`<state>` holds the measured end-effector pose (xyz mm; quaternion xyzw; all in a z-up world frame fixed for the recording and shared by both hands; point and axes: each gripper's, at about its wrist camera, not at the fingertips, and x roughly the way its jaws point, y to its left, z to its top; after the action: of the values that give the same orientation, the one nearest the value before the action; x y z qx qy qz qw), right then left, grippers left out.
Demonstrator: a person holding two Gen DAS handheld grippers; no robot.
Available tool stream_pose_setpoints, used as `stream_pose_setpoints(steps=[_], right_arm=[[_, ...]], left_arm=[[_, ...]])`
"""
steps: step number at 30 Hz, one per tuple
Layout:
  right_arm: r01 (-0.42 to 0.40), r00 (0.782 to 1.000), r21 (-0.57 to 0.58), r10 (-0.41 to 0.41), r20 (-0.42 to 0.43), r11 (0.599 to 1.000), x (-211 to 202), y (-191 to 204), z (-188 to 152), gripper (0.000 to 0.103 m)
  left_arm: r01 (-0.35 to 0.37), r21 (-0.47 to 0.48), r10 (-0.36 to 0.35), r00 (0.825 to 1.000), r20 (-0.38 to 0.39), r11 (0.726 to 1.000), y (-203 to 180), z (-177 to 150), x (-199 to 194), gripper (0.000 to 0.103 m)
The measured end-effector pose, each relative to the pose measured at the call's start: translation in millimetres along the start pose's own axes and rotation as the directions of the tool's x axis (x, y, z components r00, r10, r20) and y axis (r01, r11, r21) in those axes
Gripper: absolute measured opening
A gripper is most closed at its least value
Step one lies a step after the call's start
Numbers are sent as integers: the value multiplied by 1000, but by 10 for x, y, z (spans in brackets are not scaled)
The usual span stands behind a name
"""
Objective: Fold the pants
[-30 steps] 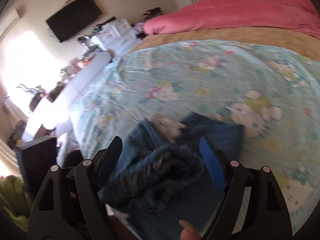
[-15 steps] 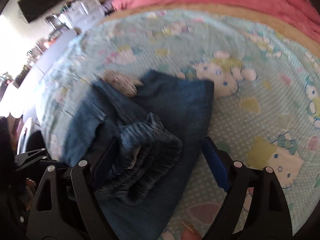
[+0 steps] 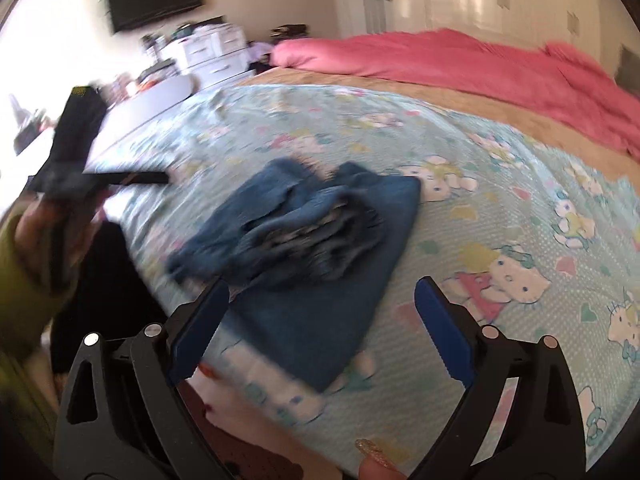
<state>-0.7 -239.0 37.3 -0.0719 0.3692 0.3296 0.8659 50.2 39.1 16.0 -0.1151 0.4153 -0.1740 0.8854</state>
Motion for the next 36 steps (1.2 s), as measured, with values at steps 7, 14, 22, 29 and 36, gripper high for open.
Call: stream_pose_setpoints(steps=[7, 14, 22, 29, 36], right_arm=[[-40, 999, -277, 38, -13, 960, 139, 734, 43, 78], [-41, 998, -465, 13, -62, 885, 471, 1039, 154, 34], [-120, 986, -514, 42, -162, 850, 842, 1031, 203, 4], [-275, 953, -468, 175, -247, 840, 610, 977, -123, 0], [-246, 967, -367, 203, -152, 897, 373, 912, -115, 1]], left_arm=[[118, 27, -115, 990, -82, 993, -221, 206, 510, 49], [71, 38, -63, 982, -175, 997, -153, 211, 985, 46], [70, 42, -61, 981, -184, 997, -115, 211, 1102, 48], [84, 10, -81, 981, -178, 996, -57, 207, 1143, 49], [66, 43, -58, 984, -170, 997, -128, 182, 1118, 54]])
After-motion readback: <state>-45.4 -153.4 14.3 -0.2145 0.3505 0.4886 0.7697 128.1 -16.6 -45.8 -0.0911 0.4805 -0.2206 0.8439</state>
